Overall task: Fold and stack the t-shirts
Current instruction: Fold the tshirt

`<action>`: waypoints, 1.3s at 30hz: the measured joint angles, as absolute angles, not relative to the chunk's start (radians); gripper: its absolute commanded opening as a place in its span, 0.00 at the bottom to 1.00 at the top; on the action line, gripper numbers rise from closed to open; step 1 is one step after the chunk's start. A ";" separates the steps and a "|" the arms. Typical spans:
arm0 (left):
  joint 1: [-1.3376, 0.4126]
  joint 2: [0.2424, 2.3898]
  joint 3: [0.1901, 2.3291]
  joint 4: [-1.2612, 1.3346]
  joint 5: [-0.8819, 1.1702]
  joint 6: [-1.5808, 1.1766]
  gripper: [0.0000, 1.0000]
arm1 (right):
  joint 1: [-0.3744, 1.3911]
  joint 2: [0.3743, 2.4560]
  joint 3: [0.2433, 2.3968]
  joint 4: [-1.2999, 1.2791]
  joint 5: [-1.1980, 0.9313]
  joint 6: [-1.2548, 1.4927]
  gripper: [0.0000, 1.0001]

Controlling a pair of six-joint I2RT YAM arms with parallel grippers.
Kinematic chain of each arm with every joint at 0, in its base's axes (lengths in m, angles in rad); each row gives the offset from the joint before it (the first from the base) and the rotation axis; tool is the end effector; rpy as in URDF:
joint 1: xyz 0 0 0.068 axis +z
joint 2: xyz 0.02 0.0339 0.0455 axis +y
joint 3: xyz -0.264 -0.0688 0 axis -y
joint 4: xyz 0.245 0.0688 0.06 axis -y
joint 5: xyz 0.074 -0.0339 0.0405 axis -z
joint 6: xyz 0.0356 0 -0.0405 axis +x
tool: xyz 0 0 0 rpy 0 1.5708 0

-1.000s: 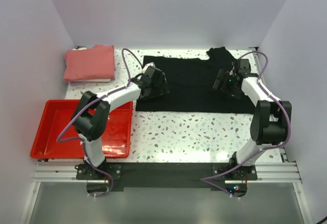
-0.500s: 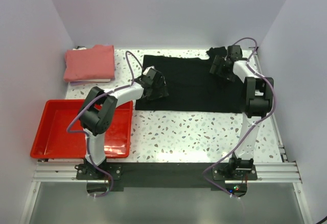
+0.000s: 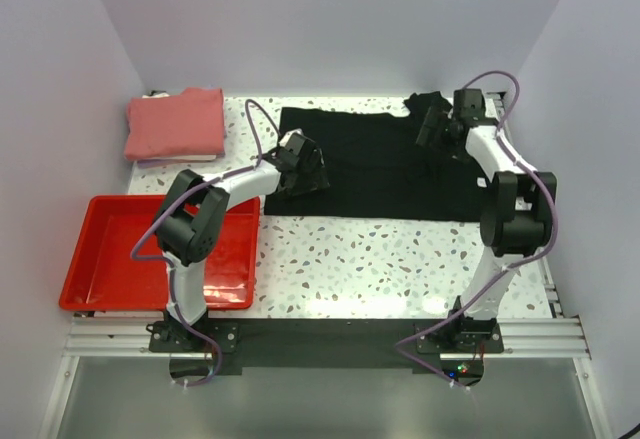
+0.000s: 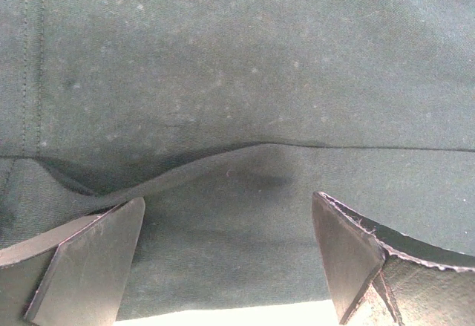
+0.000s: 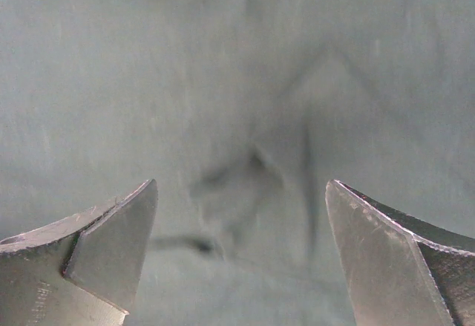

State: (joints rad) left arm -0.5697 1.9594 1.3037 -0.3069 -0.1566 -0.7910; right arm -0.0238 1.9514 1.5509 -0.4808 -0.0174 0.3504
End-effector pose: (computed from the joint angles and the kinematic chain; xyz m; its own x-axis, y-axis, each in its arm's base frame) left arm 0.3509 -0.2182 0.1664 -0.8114 -0.3144 -0.4928 -0.1695 0.9334 -0.3163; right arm 0.4367 -0.0098 0.2338 -0.7201 0.3605 -0.5929 0.2767 0.9328 0.2310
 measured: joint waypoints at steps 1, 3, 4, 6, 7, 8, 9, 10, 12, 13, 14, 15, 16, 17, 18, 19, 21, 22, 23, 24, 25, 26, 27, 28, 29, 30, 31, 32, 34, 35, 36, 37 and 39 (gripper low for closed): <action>-0.569 1.959 1.304 -0.307 -0.154 -0.789 1.00 | -0.017 1.915 1.505 -0.480 -0.017 0.352 0.99; -0.568 1.960 1.308 -0.307 -0.146 -0.788 1.00 | 0.003 1.860 1.437 -0.483 -0.017 0.353 0.99; -0.567 1.960 1.311 -0.307 -0.139 -0.788 1.00 | 0.022 1.840 1.409 -0.483 -0.017 0.352 0.99; -0.565 1.960 1.321 -0.302 -0.126 -0.788 1.00 | 0.066 1.827 1.376 -0.485 -0.020 0.348 0.99; -0.564 1.962 1.328 -0.299 -0.122 -0.789 1.00 | 0.082 1.829 1.370 -0.485 -0.021 0.346 0.99; -0.563 1.966 1.340 -0.299 -0.118 -0.789 1.00 | 0.100 1.834 1.363 -0.486 -0.021 0.343 0.99; -0.563 1.971 1.351 -0.295 -0.117 -0.789 1.00 | 0.116 1.840 1.359 -0.487 -0.022 0.340 0.99; -0.563 1.977 1.361 -0.292 -0.116 -0.789 1.00 | 0.126 1.848 1.356 -0.487 -0.022 0.338 0.99; -0.563 1.990 1.374 -0.287 -0.117 -0.789 1.00 | 0.131 1.869 1.351 -0.486 -0.021 0.335 0.99; -0.563 1.999 1.378 -0.285 -0.117 -0.789 1.00 | 0.128 1.880 1.346 -0.486 -0.018 0.334 0.99; -0.563 2.009 1.380 -0.285 -0.118 -0.789 1.00 | 0.125 1.888 1.341 -0.485 -0.017 0.334 0.99; -0.562 2.021 1.383 -0.286 -0.120 -0.788 1.00 | 0.122 1.897 1.334 -0.486 -0.017 0.332 0.99; -0.562 2.027 1.391 -0.287 -0.127 -0.787 1.00 | 0.119 1.906 1.327 -0.487 -0.014 0.332 0.99; -0.562 2.031 1.399 -0.288 -0.138 -0.784 1.00 | 0.117 1.912 1.319 -0.487 -0.009 0.332 0.99; -0.560 2.035 1.406 -0.292 -0.147 -0.782 1.00 | 0.115 1.919 1.311 -0.490 -0.002 0.332 0.99; -0.554 2.044 1.414 -0.297 -0.157 -0.782 1.00 | 0.115 1.922 1.304 -0.492 0.009 0.331 0.99; -0.540 2.050 1.425 -0.299 -0.166 -0.778 1.00 | 0.116 1.922 1.301 -0.491 0.023 0.331 0.99; -0.527 2.053 1.428 -0.301 -0.168 -0.774 1.00 | 0.117 1.923 1.300 -0.491 0.033 0.330 0.99; -0.514 2.054 1.431 -0.301 -0.170 -0.772 1.00 | 0.117 1.923 1.300 -0.491 0.036 0.329 0.99; -0.501 2.056 1.434 -0.303 -0.176 -0.768 1.00 | 0.118 1.923 1.299 -0.491 0.040 0.329 0.99; -0.484 2.059 1.436 -0.305 -0.185 -0.764 1.00 | 0.118 1.923 1.299 -0.491 0.041 0.329 0.99; -0.471 2.063 1.440 -0.308 -0.195 -0.763 1.00 | 0.118 1.923 1.299 -0.491 0.043 0.329 0.99; -0.460 2.065 1.446 -0.310 -0.196 -0.762 1.00 | 0.118 1.923 1.299 -0.491 0.044 0.329 0.99; -0.454 2.068 1.450 -0.313 -0.207 -0.761 1.00 | 0.118 1.923 1.299 -0.492 0.046 0.329 0.99; -0.446 2.072 1.453 -0.316 -0.213 -0.758 1.00 | 0.118 1.923 1.299 -0.492 0.048 0.329 0.99; -0.439 2.075 1.458 -0.316 -0.215 -0.757 1.00 | 0.118 1.923 1.299 -0.492 0.051 0.329 0.99; -0.435 2.078 1.464 -0.318 -0.218 -0.756 1.00 | 0.118 1.923 1.299 -0.492 0.054 0.329 0.99; -0.433 2.082 1.470 -0.323 -0.222 -0.755 1.00 | 0.118 1.923 1.299 -0.492 0.055 0.329 0.99; -0.431 2.087 1.481 -0.334 -0.225 -0.754 1.00 | 0.118 1.923 1.299 -0.493 0.061 0.328 0.99; -0.429 2.089 1.485 -0.338 -0.226 -0.754 1.00 | 0.118 1.923 1.299 -0.493 0.062 0.328 0.99; -0.427 2.090 1.489 -0.341 -0.226 -0.748 1.00 | 0.118 1.923 1.299 -0.493 0.062 0.327 0.99; -0.424 2.090 1.493 -0.346 -0.226 -0.744 1.00 | 0.118 1.923 1.299 -0.493 0.062 0.327 0.99; -0.416 2.091 1.504 -0.358 -0.226 -0.735 1.00 | 0.118 1.923 1.302 -0.498 0.062 0.324 0.99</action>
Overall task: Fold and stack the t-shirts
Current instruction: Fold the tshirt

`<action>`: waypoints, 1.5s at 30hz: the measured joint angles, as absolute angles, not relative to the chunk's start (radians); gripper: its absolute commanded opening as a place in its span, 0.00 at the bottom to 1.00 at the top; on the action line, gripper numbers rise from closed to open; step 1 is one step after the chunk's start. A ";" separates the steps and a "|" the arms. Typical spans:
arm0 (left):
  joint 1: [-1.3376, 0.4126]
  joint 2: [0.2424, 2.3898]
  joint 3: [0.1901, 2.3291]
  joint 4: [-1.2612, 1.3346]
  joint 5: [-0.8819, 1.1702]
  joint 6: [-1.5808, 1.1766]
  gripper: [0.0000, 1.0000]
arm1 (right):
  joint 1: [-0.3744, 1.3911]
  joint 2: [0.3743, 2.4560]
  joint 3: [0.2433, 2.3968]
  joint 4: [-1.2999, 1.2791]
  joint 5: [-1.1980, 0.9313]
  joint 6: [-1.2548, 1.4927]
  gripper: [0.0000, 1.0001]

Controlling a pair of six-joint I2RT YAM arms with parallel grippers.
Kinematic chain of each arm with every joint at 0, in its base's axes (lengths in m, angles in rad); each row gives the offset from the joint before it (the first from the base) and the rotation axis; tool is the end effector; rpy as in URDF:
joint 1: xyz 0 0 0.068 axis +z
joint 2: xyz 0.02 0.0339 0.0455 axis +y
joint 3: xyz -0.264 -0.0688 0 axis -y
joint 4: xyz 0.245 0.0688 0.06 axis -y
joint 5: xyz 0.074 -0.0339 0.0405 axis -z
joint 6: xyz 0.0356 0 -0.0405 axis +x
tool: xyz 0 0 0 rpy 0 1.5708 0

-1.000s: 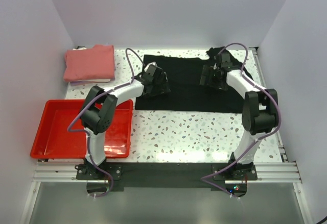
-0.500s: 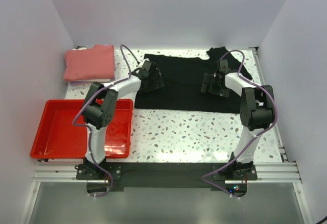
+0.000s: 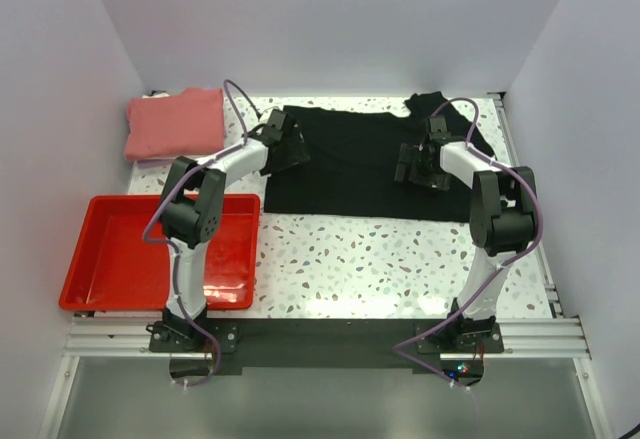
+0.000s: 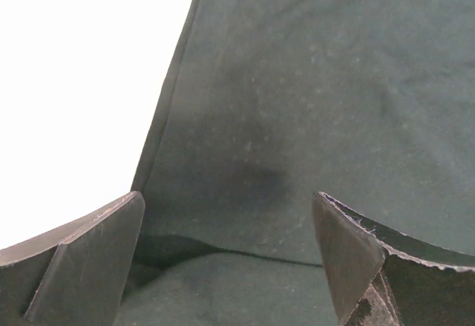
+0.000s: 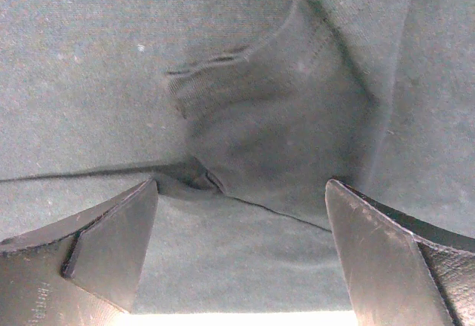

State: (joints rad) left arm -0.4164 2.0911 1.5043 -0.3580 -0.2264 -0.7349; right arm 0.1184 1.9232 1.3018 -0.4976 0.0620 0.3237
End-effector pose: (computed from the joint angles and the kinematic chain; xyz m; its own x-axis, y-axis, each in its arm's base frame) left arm 0.4168 -0.1756 0.1688 -0.7335 -0.3901 -0.5566 -0.2938 0.9204 -0.2579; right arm 0.3906 0.0442 0.1689 -0.8759 0.2155 -0.4316 0.1979 0.9765 0.0860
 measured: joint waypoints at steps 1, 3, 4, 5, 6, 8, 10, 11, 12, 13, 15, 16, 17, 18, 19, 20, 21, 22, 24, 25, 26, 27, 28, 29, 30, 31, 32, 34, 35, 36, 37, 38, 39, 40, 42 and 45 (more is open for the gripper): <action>-0.413 2.091 1.511 -0.361 -0.223 -0.728 1.00 | 0.118 1.923 1.307 -0.506 0.062 0.322 0.99; -0.410 2.091 1.526 -0.360 -0.215 -0.716 1.00 | 0.117 1.923 1.319 -0.524 0.062 0.319 0.99; -0.410 2.090 1.531 -0.360 -0.213 -0.712 1.00 | 0.117 1.923 1.330 -0.535 0.062 0.318 0.99; -0.412 2.087 1.536 -0.359 -0.211 -0.709 1.00 | 0.117 1.923 1.341 -0.540 0.061 0.316 0.99; -0.416 2.082 1.538 -0.357 -0.210 -0.705 1.00 | 0.117 1.921 1.351 -0.542 0.060 0.314 0.99; -0.428 2.069 1.537 -0.357 -0.210 -0.694 1.00 | 0.117 1.912 1.365 -0.543 0.059 0.310 0.99; -0.448 2.057 1.538 -0.352 -0.210 -0.689 1.00 | 0.117 1.900 1.369 -0.545 0.059 0.309 0.99; -0.460 2.053 1.538 -0.348 -0.210 -0.687 1.00 | 0.117 1.895 1.369 -0.545 0.059 0.309 0.99; -0.473 2.051 1.538 -0.343 -0.210 -0.686 1.00 | 0.117 1.892 1.369 -0.545 0.059 0.309 0.99; -0.487 2.051 1.540 -0.340 -0.208 -0.685 1.00 | 0.117 1.892 1.369 -0.544 0.057 0.309 0.99; -0.513 2.053 1.543 -0.338 -0.204 -0.683 1.00 | 0.117 1.893 1.369 -0.545 0.048 0.309 0.99; -0.527 2.057 1.549 -0.339 -0.201 -0.683 1.00 | 0.117 1.894 1.369 -0.544 0.040 0.308 0.99; -0.539 2.067 1.562 -0.338 -0.198 -0.683 1.00 | 0.117 1.895 1.369 -0.542 0.034 0.307 0.99; -0.552 2.080 1.578 -0.337 -0.193 -0.682 1.00 | 0.117 1.898 1.370 -0.538 0.031 0.305 0.99; -0.563 2.094 1.592 -0.336 -0.189 -0.680 1.00 | 0.117 1.906 1.375 -0.536 0.026 0.302 0.99; -0.573 2.109 1.604 -0.334 -0.184 -0.678 1.00 | 0.117 1.915 1.380 -0.530 0.018 0.300 0.99; -0.580 2.122 1.612 -0.332 -0.181 -0.677 1.00 | 0.117 1.928 1.386 -0.526 0.008 0.297 0.99; -0.584 2.133 1.613 -0.331 -0.178 -0.677 1.00 | 0.117 1.942 1.390 -0.521 0.005 0.296 0.99; -0.585 2.152 1.613 -0.334 -0.174 -0.677 1.00 | 0.117 1.963 1.390 -0.518 0.001 0.295 0.99; -0.585 2.160 1.611 -0.335 -0.175 -0.677 1.00 | 0.117 1.968 1.386 -0.518 0.000 0.295 0.99; -0.583 2.165 1.603 -0.334 -0.175 -0.677 1.00 | 0.117 1.969 1.377 -0.515 -0.001 0.296 0.99; -0.583 2.165 1.594 -0.335 -0.176 -0.677 1.00 | 0.117 1.966 1.361 -0.505 0.000 0.297 0.99; -0.583 2.163 1.585 -0.326 -0.178 -0.677 1.00 | 0.117 1.953 1.341 -0.488 -0.001 0.298 0.99; -0.583 2.159 1.574 -0.316 -0.179 -0.677 1.00 | 0.117 1.940 1.319 -0.473 -0.002 0.298 0.99; -0.583 2.151 1.555 -0.300 -0.178 -0.677 1.00 | 0.117 1.925 1.295 -0.456 -0.005 0.299 0.99; -0.583 2.140 1.532 -0.282 -0.178 -0.677 1.00 | 0.117 1.912 1.277 -0.448 -0.010 0.300 0.99; -0.584 2.124 1.504 -0.260 -0.175 -0.677 1.00 | 0.117 1.895 1.253 -0.440 -0.017 0.302 0.99; -0.590 2.090 1.444 -0.230 -0.167 -0.682 1.00 | 0.117 1.860 1.202 -0.421 -0.019 0.309 0.99; -0.593 2.067 1.406 -0.212 -0.164 -0.688 1.00 | 0.117 1.840 1.177 -0.416 -0.020 0.315 0.99; -0.599 2.043 1.370 -0.199 -0.163 -0.695 1.00 | 0.117 1.820 1.151 -0.413 -0.019 0.323 0.99; -0.606 2.018 1.331 -0.188 -0.162 -0.701 1.00 | 0.117 1.799 1.125 -0.413 -0.019 0.332 0.99; -0.616 1.989 1.288 -0.173 -0.161 -0.713 1.00 | 0.118 1.780 1.103 -0.412 -0.018 0.340 0.99; -0.626 1.961 1.247 -0.164 -0.160 -0.723 1.00 | 0.118 1.758 1.077 -0.415 -0.017 0.350 0.99; -0.635 1.937 1.212 -0.154 -0.160 -0.733 1.00 | 0.118 1.732 1.044 -0.411 -0.017 0.361 0.99; -0.661 1.880 1.138 -0.142 -0.160 -0.764 1.00 | 0.117 1.679 0.984 -0.411 -0.016 0.384 0.99; -0.700 1.824 1.068 -0.143 -0.165 -0.804 1.00 | 0.117 1.607 0.905 -0.414 -0.011 0.409 0.99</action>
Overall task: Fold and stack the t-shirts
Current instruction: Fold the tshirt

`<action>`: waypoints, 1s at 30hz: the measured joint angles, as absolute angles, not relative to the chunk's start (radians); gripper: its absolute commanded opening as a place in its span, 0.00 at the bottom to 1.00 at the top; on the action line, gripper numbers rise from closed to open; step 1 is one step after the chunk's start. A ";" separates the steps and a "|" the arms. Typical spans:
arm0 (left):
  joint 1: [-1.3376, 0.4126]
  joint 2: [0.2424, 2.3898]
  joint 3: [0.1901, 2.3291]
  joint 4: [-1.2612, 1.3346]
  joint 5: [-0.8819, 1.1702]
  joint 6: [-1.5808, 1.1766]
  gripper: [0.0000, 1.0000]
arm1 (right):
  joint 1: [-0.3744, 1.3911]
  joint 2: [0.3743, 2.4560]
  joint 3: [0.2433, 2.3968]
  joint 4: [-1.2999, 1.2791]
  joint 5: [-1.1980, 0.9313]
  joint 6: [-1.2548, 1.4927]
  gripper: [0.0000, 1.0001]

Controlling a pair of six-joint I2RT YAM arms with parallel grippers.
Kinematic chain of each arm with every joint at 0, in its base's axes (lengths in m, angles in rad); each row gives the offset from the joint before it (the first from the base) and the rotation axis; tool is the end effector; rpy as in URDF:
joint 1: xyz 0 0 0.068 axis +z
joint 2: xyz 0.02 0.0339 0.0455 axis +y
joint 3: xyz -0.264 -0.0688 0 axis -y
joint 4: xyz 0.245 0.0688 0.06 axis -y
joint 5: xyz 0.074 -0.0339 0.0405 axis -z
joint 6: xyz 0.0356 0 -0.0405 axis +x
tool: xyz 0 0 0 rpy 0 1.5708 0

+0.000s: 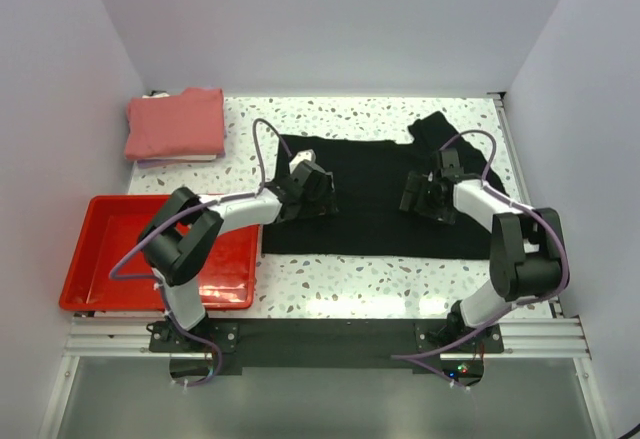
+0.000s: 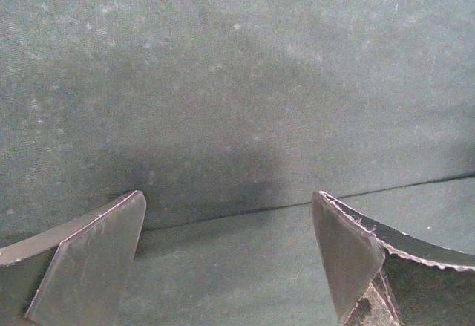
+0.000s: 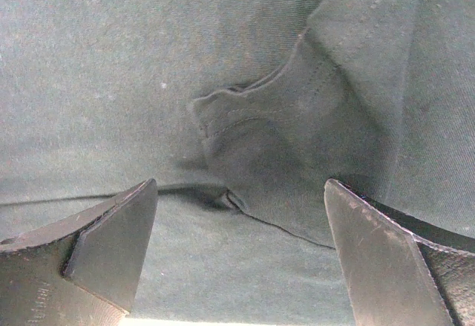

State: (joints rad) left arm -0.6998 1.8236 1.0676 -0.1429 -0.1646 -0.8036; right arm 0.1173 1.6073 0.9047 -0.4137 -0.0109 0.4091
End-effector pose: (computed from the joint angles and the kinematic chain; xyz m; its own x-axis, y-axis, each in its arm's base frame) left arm 0.2894 -0.2360 0.1593 -0.8168 -0.2406 -0.5244 -0.0441 0.9323 -0.3591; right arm 0.3014 0.0359 0.1663 -0.8671 0.2983 -0.3989 0.2432 0.9524 0.1836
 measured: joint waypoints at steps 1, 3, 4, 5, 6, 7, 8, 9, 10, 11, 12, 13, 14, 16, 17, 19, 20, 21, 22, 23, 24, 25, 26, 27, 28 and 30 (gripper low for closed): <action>-0.712 1.810 1.052 -0.143 -0.171 -0.818 1.00 | 0.117 1.589 0.884 -0.413 -0.008 0.415 0.99; -0.737 1.786 1.024 -0.147 -0.184 -0.850 1.00 | 0.117 1.559 0.851 -0.413 0.006 0.430 0.99; -0.747 1.774 1.010 -0.149 -0.190 -0.862 1.00 | 0.118 1.545 0.838 -0.413 0.011 0.436 0.99; -0.757 1.764 1.000 -0.153 -0.192 -0.876 1.00 | 0.118 1.533 0.826 -0.414 0.017 0.442 0.99; -0.764 1.756 0.992 -0.156 -0.194 -0.885 1.00 | 0.117 1.523 0.817 -0.415 0.022 0.447 0.99; -0.770 1.748 0.986 -0.163 -0.197 -0.898 1.00 | 0.118 1.510 0.806 -0.419 0.029 0.451 0.99; -0.778 1.742 0.982 -0.172 -0.198 -0.908 1.00 | 0.118 1.499 0.797 -0.426 0.034 0.454 0.99; -0.784 1.738 0.981 -0.181 -0.199 -0.918 1.00 | 0.118 1.488 0.789 -0.434 0.035 0.456 0.99; -0.789 1.734 0.979 -0.189 -0.202 -0.926 1.00 | 0.118 1.480 0.785 -0.442 0.035 0.455 0.99; -0.791 1.731 0.979 -0.200 -0.204 -0.933 1.00 | 0.118 1.472 0.781 -0.453 0.035 0.454 0.99; -0.793 1.727 0.979 -0.213 -0.208 -0.939 1.00 | 0.117 1.464 0.781 -0.469 0.035 0.451 0.99; -0.794 1.723 0.979 -0.227 -0.214 -0.943 1.00 | 0.117 1.457 0.781 -0.487 0.035 0.445 0.99; -0.794 1.719 0.979 -0.245 -0.221 -0.944 1.00 | 0.117 1.450 0.783 -0.501 0.035 0.442 0.99; -0.794 1.710 0.982 -0.285 -0.237 -0.943 1.00 | 0.117 1.424 0.801 -0.540 0.034 0.429 0.99; -0.794 1.707 0.987 -0.311 -0.245 -0.942 1.00 | 0.117 1.408 0.817 -0.550 0.030 0.423 0.99; -0.793 1.706 1.011 -0.364 -0.267 -0.937 1.00 | 0.117 1.367 0.858 -0.558 0.024 0.411 0.99; -0.793 1.706 1.031 -0.388 -0.281 -0.931 1.00 | 0.117 1.343 0.881 -0.559 0.022 0.405 0.99; -0.792 1.706 1.057 -0.408 -0.296 -0.924 1.00 | 0.117 1.318 0.906 -0.560 0.016 0.401 0.99; -0.791 1.706 1.082 -0.426 -0.309 -0.919 1.00 | 0.117 1.291 0.929 -0.560 0.014 0.398 0.99; -0.786 1.705 1.119 -0.440 -0.327 -0.905 1.00 | 0.117 1.264 0.949 -0.559 0.013 0.395 0.99; -0.782 1.705 1.144 -0.446 -0.337 -0.897 1.00 | 0.117 1.242 0.962 -0.559 0.012 0.394 0.99; -0.770 1.705 1.176 -0.451 -0.347 -0.888 1.00 | 0.117 1.210 0.970 -0.554 0.012 0.392 0.99; -0.754 1.705 1.205 -0.452 -0.352 -0.875 1.00 | 0.117 1.177 0.973 -0.553 0.012 0.391 0.99; -0.735 1.705 1.231 -0.454 -0.359 -0.866 1.00 | 0.117 1.145 0.973 -0.555 0.012 0.391 0.99; -0.709 1.708 1.259 -0.459 -0.365 -0.852 1.00 | 0.117 1.115 0.972 -0.558 0.013 0.391 0.99; -0.653 1.727 1.320 -0.469 -0.374 -0.833 1.00 | 0.117 1.064 0.969 -0.558 0.013 0.390 0.99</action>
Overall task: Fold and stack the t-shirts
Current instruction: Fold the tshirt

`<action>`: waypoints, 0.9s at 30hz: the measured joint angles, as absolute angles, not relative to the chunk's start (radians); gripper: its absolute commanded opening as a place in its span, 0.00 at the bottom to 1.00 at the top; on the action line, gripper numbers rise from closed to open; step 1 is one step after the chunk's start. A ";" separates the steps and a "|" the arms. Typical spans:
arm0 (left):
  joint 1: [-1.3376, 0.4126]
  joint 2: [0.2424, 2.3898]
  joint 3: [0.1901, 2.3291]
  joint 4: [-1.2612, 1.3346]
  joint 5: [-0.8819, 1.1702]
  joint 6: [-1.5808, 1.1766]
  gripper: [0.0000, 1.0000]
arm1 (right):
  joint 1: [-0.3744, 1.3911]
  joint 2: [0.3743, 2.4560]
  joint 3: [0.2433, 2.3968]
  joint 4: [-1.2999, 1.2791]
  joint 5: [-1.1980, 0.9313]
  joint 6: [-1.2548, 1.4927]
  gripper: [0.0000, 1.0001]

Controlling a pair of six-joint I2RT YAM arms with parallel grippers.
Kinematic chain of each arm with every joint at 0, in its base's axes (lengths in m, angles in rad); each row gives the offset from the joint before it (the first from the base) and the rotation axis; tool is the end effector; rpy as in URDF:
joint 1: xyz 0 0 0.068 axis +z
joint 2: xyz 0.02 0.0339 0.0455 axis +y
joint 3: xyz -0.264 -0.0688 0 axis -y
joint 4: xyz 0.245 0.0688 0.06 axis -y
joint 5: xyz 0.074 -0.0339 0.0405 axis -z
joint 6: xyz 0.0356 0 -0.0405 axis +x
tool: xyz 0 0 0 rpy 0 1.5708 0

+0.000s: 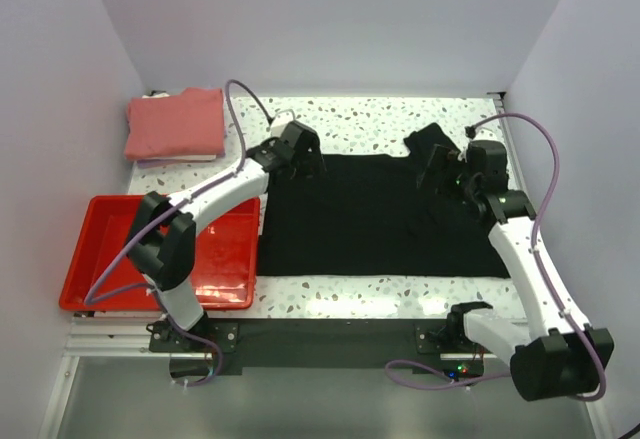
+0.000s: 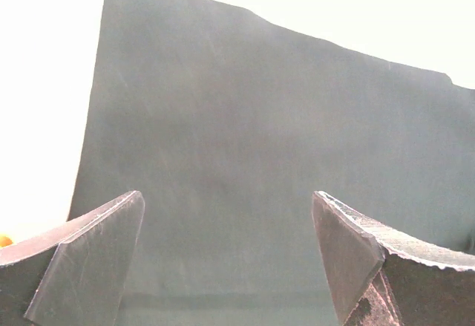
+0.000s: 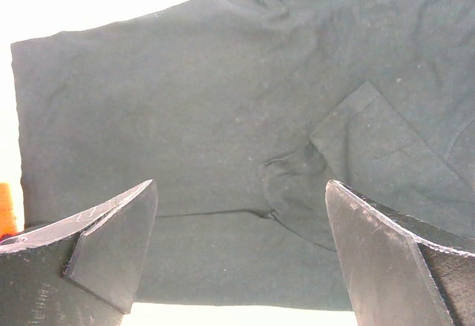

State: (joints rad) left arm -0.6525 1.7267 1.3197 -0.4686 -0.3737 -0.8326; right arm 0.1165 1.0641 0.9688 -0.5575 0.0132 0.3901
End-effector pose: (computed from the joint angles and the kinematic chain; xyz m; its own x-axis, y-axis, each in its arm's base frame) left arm 0.3085 -0.2194 0.2501 -0.6913 -0.3384 -0.6384 -0.1960 0.9382 -0.2851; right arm 0.2270 0.0261 0.3142 -0.5982 0.3128 -0.7378 0.1316 0.9465 0.2947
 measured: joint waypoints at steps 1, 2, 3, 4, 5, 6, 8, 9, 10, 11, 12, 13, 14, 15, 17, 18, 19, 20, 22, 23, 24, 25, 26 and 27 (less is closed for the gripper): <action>-0.621 1.745 1.354 -0.471 -0.380 -0.822 1.00 | 0.117 1.041 0.965 -0.558 0.014 0.388 0.99; -0.594 1.767 1.388 -0.470 -0.387 -0.810 1.00 | 0.117 1.022 0.960 -0.559 0.014 0.387 0.99; -0.568 1.795 1.427 -0.476 -0.392 -0.799 1.00 | 0.117 1.010 0.957 -0.561 0.016 0.385 0.99; -0.547 1.823 1.460 -0.480 -0.398 -0.791 1.00 | 0.117 0.999 0.953 -0.563 0.017 0.384 0.99; -0.524 1.862 1.507 -0.489 -0.405 -0.781 1.00 | 0.117 0.993 0.950 -0.563 0.017 0.384 0.99; -0.504 1.906 1.558 -0.500 -0.412 -0.772 0.97 | 0.117 0.992 0.945 -0.563 0.017 0.383 0.99; -0.472 2.014 1.674 -0.535 -0.433 -0.757 0.94 | 0.117 0.997 0.937 -0.566 0.017 0.381 0.99; -0.460 2.070 1.731 -0.549 -0.440 -0.746 0.89 | 0.117 1.001 0.933 -0.569 0.017 0.381 0.99; -0.450 2.127 1.790 -0.571 -0.447 -0.739 0.88 | 0.117 1.007 0.929 -0.571 0.017 0.380 0.99; -0.439 2.181 1.841 -0.588 -0.450 -0.733 0.85 | 0.117 1.014 0.929 -0.575 0.017 0.379 0.99; -0.430 2.229 1.884 -0.607 -0.452 -0.728 0.80 | 0.117 1.022 0.929 -0.577 0.017 0.378 0.99; -0.422 2.269 1.917 -0.629 -0.453 -0.722 0.79 | 0.117 1.029 0.929 -0.577 0.016 0.377 0.99; -0.414 2.301 1.939 -0.645 -0.451 -0.718 0.78 | 0.117 1.035 0.928 -0.577 0.016 0.376 0.99; -0.409 2.321 1.947 -0.654 -0.450 -0.714 0.75 | 0.117 1.039 0.928 -0.577 0.015 0.375 0.99; -0.394 2.350 1.951 -0.680 -0.446 -0.711 0.74 | 0.117 1.043 0.927 -0.577 0.013 0.374 0.99; -0.390 2.356 1.951 -0.688 -0.445 -0.710 0.72 | 0.117 1.044 0.927 -0.577 0.013 0.373 0.99; -0.386 2.360 1.951 -0.696 -0.442 -0.711 0.71 | 0.117 1.045 0.927 -0.576 0.012 0.373 0.99; -0.382 2.360 1.951 -0.698 -0.439 -0.709 0.70 | 0.117 1.047 0.927 -0.576 0.012 0.373 0.99; -0.378 2.360 1.956 -0.697 -0.438 -0.709 0.68 | 0.117 1.050 0.927 -0.576 0.012 0.373 0.99; -0.378 2.360 1.956 -0.697 -0.437 -0.709 0.67 | 0.117 1.054 0.927 -0.575 0.011 0.373 0.99; -0.378 2.360 1.956 -0.698 -0.434 -0.709 0.65 | 0.117 1.058 0.927 -0.577 0.010 0.373 0.99; -0.378 2.360 1.956 -0.698 -0.432 -0.709 0.65 | 0.117 1.060 0.927 -0.577 0.010 0.373 0.99; -0.378 2.360 1.956 -0.698 -0.430 -0.709 0.65 | 0.117 1.061 0.927 -0.577 0.009 0.373 0.99; -0.378 2.360 1.956 -0.698 -0.429 -0.709 0.64 | 0.117 1.061 0.927 -0.577 0.009 0.372 0.99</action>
State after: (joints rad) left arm -0.3782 2.3604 1.9556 -0.6975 -0.4286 -0.7094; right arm 0.1165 1.0611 0.9268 -0.5770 0.0093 0.3721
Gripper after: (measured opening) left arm 0.651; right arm 0.986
